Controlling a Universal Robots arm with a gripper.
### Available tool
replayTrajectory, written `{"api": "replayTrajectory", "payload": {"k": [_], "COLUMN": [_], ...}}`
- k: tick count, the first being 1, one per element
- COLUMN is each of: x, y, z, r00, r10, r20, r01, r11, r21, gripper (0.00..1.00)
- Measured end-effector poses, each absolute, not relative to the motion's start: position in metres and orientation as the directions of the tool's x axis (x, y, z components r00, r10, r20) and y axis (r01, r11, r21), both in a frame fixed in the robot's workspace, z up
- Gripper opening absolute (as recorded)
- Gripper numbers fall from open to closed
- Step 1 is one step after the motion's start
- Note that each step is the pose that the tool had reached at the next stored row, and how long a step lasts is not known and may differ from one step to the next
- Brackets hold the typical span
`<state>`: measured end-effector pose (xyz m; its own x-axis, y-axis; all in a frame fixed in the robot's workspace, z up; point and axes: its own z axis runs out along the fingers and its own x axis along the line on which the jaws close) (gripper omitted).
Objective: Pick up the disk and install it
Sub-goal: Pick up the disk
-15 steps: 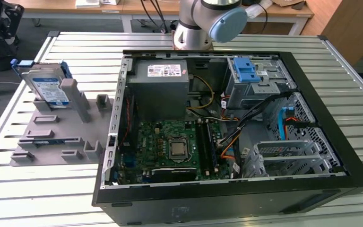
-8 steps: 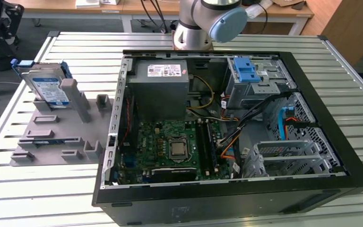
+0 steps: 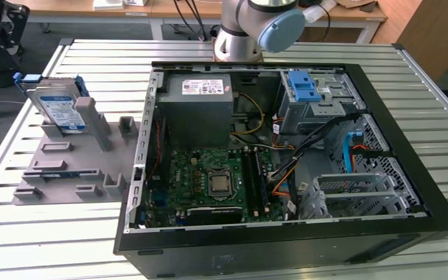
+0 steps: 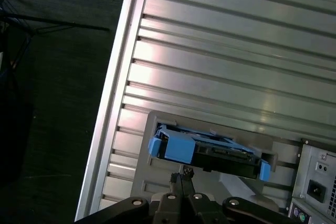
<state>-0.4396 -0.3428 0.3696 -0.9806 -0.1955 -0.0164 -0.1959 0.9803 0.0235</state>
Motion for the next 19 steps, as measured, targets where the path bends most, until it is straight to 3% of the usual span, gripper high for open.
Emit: {"api": "replayTrajectory", "payload": {"k": [19], "x": [-0.4396], "y": [-0.3428], "z": [0.3696], "r00": [-0.972], "r10": [-0.234], "r20": [-0.016], "r01": [-0.234], "r11": [0.972], "r21": [0.024], "gripper": [0.11]}}
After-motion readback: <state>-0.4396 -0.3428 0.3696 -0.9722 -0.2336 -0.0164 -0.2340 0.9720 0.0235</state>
